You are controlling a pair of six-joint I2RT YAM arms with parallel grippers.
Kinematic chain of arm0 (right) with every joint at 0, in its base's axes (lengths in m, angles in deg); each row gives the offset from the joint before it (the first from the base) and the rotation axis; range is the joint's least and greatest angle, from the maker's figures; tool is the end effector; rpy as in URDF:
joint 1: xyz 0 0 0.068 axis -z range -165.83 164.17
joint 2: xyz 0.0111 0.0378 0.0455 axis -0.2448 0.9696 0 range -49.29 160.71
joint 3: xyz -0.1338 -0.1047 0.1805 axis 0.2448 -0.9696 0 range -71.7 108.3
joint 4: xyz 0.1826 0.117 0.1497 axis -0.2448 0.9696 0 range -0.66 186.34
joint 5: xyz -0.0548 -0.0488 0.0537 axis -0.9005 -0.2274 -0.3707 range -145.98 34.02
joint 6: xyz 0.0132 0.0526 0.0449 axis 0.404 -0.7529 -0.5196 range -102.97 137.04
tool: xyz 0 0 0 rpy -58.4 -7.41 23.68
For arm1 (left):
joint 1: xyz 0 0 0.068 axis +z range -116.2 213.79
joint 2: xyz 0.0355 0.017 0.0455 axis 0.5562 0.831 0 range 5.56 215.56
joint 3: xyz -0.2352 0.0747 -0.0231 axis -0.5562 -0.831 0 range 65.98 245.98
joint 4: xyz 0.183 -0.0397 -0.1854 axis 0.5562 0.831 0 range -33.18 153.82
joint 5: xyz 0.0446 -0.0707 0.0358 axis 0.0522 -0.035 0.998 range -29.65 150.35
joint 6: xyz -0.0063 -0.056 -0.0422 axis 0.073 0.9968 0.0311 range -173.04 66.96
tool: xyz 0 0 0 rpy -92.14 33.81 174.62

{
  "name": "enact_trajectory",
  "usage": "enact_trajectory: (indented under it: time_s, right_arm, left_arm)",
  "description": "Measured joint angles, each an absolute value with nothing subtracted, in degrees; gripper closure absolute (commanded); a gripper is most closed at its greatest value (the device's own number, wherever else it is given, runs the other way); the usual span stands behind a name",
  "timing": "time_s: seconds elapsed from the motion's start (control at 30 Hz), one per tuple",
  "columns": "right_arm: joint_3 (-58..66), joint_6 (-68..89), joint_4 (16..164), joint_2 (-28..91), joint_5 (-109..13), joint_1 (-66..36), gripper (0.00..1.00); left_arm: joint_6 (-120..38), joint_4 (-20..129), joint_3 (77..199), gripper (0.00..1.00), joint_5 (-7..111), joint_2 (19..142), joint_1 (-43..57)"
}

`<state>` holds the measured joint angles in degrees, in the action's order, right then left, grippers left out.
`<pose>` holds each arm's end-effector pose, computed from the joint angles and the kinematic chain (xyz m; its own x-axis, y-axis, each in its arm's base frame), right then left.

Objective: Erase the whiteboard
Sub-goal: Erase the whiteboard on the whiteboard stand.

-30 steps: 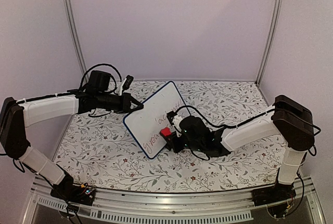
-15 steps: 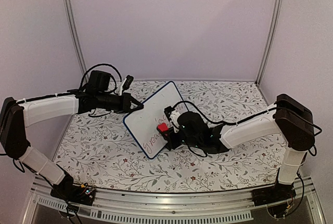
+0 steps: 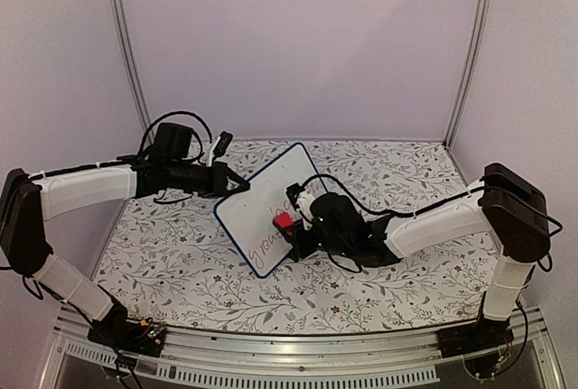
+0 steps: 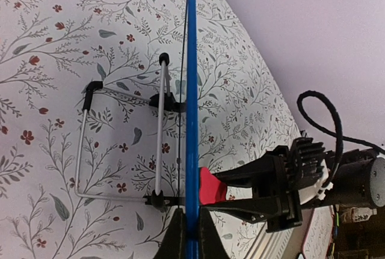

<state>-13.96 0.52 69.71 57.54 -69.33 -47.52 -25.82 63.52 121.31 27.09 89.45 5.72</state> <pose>0.2058 0.3542 0.1300 -0.4400 -0.2336 -0.8671 -0.6636 0.7351 0.1386 0.2853 -0.1880 0.2142 -0.8137 0.0005 -0.5813 0.4683 0.5930 -0.6550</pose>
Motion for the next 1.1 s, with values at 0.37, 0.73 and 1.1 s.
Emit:
enact_trajectory:
  time_s: [0.37, 0.73, 1.1]
  right_arm:
    - [-26.12, 1.59, 69.18, 43.73, -79.60, -49.75, 0.77]
    - [-29.50, 1.40, 68.33, 37.41, -86.09, -49.79, 0.77]
    - [-27.89, 2.10, 68.35, 37.45, -86.15, -49.79, 0.77]
  left_arm:
    - [-25.84, 64.65, 121.31, 1.00, 24.86, 89.50, 5.09]
    - [-26.56, 64.74, 121.35, 0.90, 22.94, 90.46, 2.75]
    - [-25.25, 70.88, 132.24, 0.44, 25.08, 92.43, 2.33]
